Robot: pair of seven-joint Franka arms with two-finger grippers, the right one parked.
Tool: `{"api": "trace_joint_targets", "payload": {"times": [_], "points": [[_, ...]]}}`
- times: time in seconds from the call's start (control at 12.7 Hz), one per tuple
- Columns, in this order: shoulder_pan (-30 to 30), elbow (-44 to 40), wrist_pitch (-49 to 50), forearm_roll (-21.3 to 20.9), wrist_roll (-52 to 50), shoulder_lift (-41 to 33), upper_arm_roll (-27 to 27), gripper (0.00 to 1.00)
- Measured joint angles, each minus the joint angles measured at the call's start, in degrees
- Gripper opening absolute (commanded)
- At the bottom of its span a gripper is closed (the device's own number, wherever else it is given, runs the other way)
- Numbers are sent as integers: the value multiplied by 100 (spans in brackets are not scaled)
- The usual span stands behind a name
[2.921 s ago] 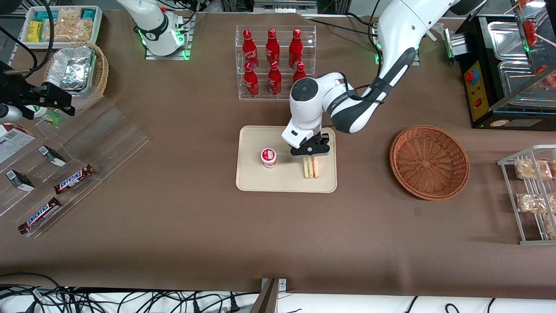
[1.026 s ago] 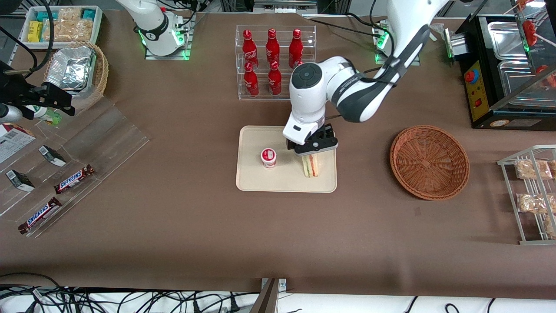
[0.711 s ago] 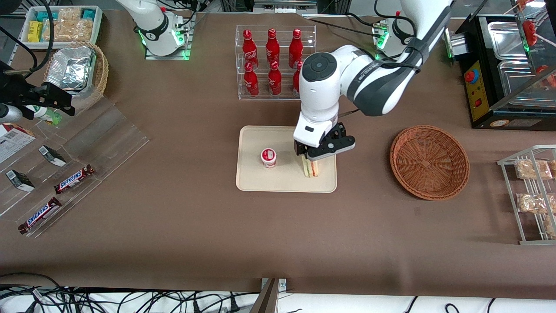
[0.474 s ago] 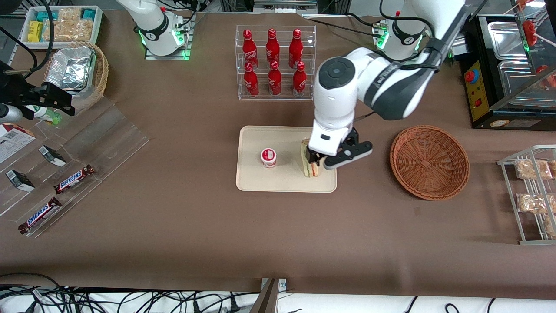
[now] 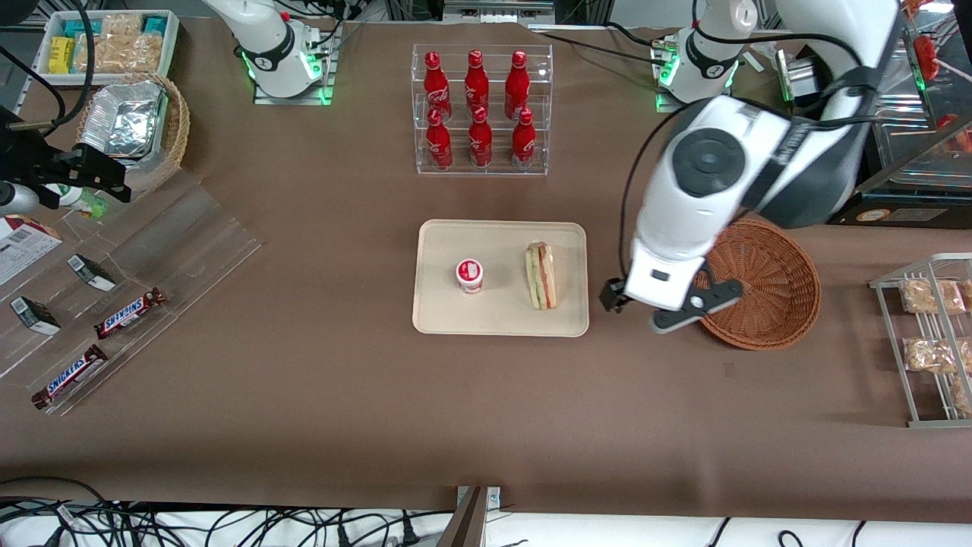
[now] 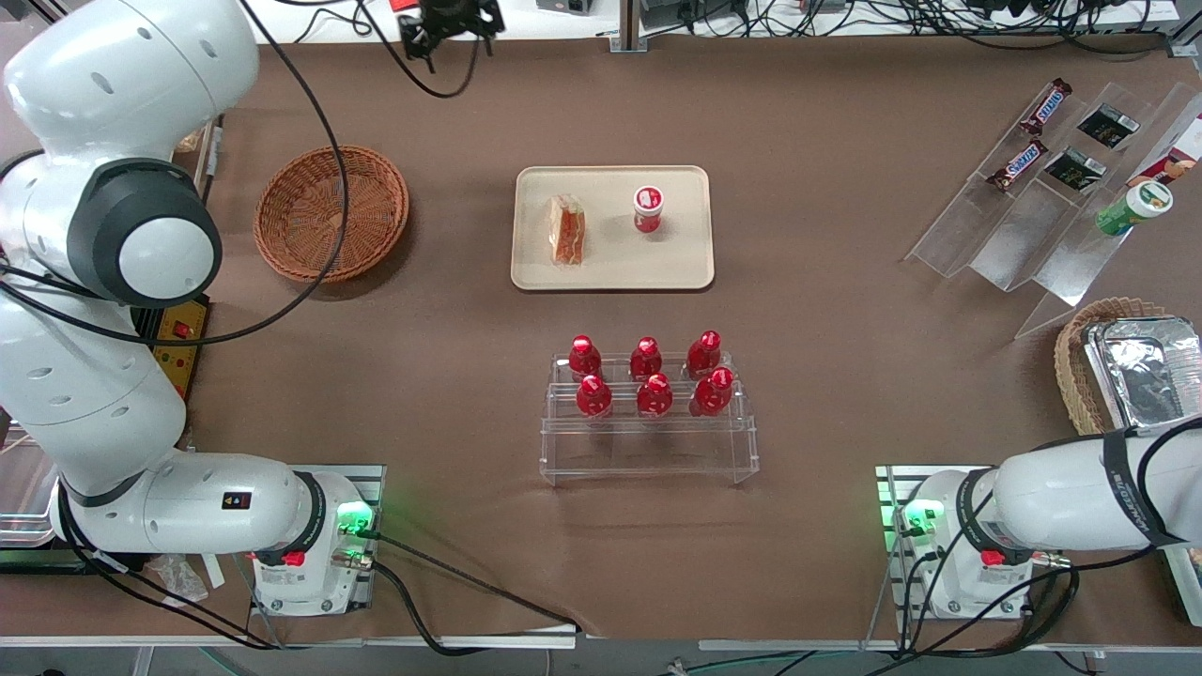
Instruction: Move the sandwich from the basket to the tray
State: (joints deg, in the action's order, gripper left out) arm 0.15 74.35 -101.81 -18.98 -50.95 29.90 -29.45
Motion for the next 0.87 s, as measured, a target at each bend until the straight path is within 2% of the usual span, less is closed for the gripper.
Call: {"api": "trace_joint_targets", "payload": {"times": [0.24, 0.39, 0.71, 0.87], "points": [[31, -586, 844, 839, 1865, -142, 964, 100], [48, -791, 1224, 998, 2978, -167, 1462, 100], [41, -819, 1304, 1050, 3965, -118, 1676, 100], [12, -817, 1309, 1445, 4393, -68, 1902, 100]]}}
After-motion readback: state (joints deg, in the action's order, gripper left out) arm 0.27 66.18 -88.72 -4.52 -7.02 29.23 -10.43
